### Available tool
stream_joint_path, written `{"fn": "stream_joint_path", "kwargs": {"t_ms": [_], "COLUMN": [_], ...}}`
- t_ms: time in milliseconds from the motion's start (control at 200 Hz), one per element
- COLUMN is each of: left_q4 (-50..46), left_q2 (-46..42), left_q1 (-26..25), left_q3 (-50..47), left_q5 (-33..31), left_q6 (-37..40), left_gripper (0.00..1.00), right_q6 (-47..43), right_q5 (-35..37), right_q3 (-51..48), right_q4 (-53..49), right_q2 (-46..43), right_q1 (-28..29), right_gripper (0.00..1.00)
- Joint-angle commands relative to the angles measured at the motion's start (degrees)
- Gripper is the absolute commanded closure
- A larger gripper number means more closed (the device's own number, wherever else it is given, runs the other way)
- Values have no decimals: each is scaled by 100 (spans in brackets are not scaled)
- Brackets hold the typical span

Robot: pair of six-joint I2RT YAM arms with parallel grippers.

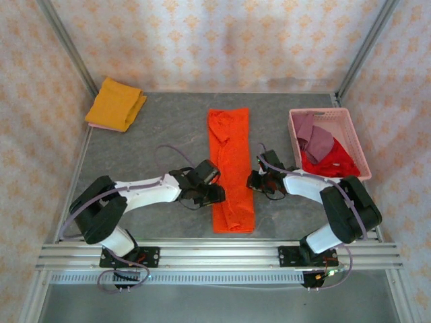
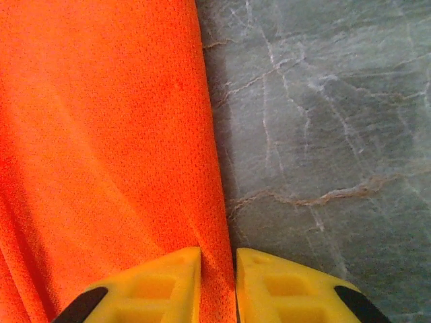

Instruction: Fold and stack the t-shirts

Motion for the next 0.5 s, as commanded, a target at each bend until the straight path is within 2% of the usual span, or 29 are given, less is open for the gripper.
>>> {"fn": "stream_joint_path", "kwargs": {"t_ms": [0,135,250,495], "left_q4": [218,279,-58,-538], "left_q2": [247,461,597,430], "left_q1": [-26,-15,58,447], "left_q3": [-27,45,163,117], "left_q5": [-194,-259,-410,-726], "left_q6": [-55,-119,-64,265], "left_gripper": [65,78,100,100], "right_q6": [62,74,119,155], "right_q5": [-156,-176,-218,-259], "right_q3": [113,142,165,378], "right_q4": [321,331,355,451], "right_q2": [217,230,257,363], "right_q1": [80,140,176,238], "right_gripper": [80,83,87,92]}}
